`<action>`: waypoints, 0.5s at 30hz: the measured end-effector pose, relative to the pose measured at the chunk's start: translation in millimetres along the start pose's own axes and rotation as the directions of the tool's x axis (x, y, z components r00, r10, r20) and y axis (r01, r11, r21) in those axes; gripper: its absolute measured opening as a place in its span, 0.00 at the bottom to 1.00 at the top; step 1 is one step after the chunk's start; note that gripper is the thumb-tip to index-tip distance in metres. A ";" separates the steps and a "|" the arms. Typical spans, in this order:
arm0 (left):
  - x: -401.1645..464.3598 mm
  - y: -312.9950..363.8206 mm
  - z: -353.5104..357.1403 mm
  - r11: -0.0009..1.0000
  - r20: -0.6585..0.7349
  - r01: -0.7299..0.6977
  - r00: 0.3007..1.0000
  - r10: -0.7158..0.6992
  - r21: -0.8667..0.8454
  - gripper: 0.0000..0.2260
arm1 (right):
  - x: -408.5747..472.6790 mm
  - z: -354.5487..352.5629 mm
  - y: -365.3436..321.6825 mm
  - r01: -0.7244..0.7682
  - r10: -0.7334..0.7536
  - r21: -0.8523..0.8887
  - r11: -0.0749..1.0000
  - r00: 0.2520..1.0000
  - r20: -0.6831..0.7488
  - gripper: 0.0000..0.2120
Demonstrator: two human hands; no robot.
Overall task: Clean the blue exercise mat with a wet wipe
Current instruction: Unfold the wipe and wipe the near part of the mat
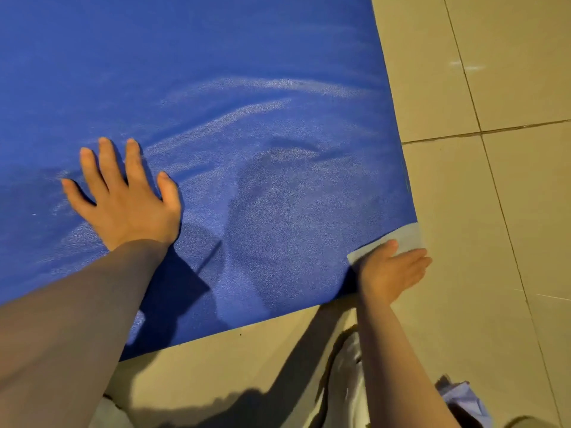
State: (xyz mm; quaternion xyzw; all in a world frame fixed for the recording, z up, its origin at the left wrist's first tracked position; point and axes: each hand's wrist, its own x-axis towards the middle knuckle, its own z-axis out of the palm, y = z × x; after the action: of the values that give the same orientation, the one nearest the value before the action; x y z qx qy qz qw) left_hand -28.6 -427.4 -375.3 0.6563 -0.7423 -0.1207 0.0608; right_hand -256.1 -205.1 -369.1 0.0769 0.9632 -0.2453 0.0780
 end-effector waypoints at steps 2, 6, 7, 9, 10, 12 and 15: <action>-0.8 -0.7 -0.6 1.000 0.002 -0.005 1.000 0.005 0.006 0.27 | -30.4 8.0 -4.1 -0.003 0.003 0.007 1.000 1.000 -0.024 0.32; -1.3 -0.6 0.1 1.000 0.000 -0.003 1.000 0.003 0.006 0.27 | -93.7 18.2 2.9 0.190 -0.185 -0.078 0.979 0.980 0.070 0.34; -1.3 -0.6 0.0 1.000 -0.002 -0.005 1.000 0.005 0.007 0.27 | -98.8 19.1 6.7 0.232 -0.222 -0.106 0.967 0.970 0.094 0.33; -0.8 -0.3 -0.4 1.000 0.001 -0.004 1.000 0.004 0.004 0.27 | -95.2 14.5 11.1 0.322 -0.304 -0.154 0.934 0.944 0.132 0.34; -0.7 -0.1 -0.4 1.000 0.001 -0.002 1.000 0.002 0.000 0.27 | -89.2 10.0 14.3 0.378 -0.354 -0.181 0.908 0.923 0.152 0.35; -0.9 0.4 -0.4 1.000 -0.001 0.001 1.000 -0.001 -0.010 0.27 | -69.8 -0.4 20.6 0.492 -0.456 -0.233 0.839 0.869 0.193 0.38; -1.2 -0.5 0.4 1.000 -0.003 0.004 1.000 -0.004 0.000 0.27 | -28.5 -7.8 11.4 0.568 -0.527 -0.290 0.771 0.823 0.212 0.42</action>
State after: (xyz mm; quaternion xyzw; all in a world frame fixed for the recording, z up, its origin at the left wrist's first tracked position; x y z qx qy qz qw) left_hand -28.0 -426.3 -375.7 0.6581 -0.7407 -0.1199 0.0617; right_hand -227.0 -194.6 -362.3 -0.2364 0.9647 -0.0913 0.0720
